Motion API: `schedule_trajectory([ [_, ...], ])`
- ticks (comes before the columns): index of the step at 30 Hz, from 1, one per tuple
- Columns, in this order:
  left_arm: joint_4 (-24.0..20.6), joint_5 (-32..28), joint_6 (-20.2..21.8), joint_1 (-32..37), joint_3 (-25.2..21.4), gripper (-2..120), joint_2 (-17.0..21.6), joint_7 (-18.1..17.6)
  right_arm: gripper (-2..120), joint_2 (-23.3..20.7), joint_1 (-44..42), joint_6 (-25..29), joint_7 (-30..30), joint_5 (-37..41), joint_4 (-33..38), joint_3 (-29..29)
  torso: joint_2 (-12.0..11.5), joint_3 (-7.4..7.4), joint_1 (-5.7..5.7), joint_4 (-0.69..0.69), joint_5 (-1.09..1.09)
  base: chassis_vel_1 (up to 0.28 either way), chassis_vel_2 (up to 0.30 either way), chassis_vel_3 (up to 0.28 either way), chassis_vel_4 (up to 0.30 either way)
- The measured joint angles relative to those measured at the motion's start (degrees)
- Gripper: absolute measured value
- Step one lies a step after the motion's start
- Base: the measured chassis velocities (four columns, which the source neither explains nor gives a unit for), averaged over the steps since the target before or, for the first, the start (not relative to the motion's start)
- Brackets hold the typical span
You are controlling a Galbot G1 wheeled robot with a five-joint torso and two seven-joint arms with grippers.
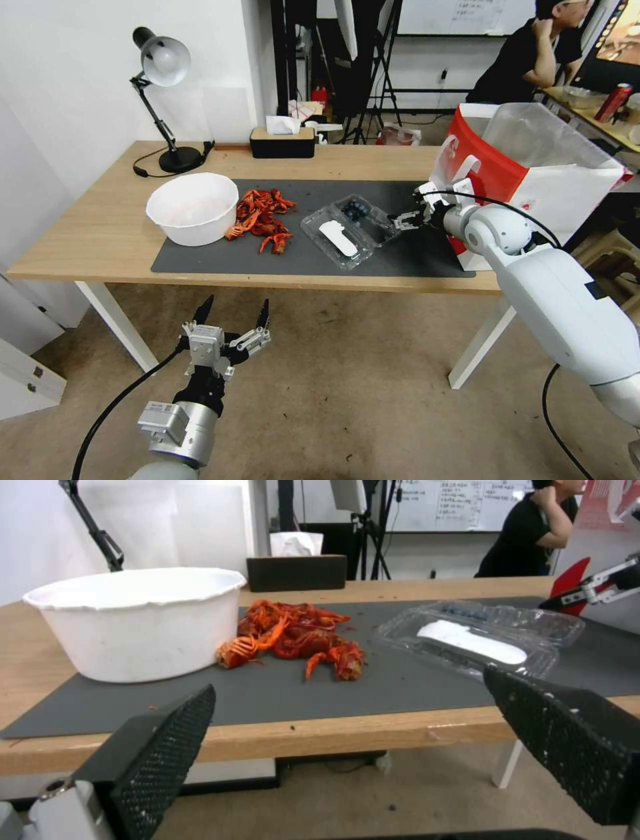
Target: Close the takeout container lid, then place the container into the takeout bag.
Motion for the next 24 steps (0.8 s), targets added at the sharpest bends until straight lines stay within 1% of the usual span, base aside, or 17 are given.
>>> schedule_trajectory([
  [24, -0.1, 0.1, 0.0, 0.1, 0.2, 100, 0.1, 0.1, 100, -0.8, 0.0, -0.1, -1.5, -0.6, -0.8, -0.4, 0.0, 0.00, 0.00, 0.00, 0.00, 0.000, 0.000, 0.000, 0.000],
])
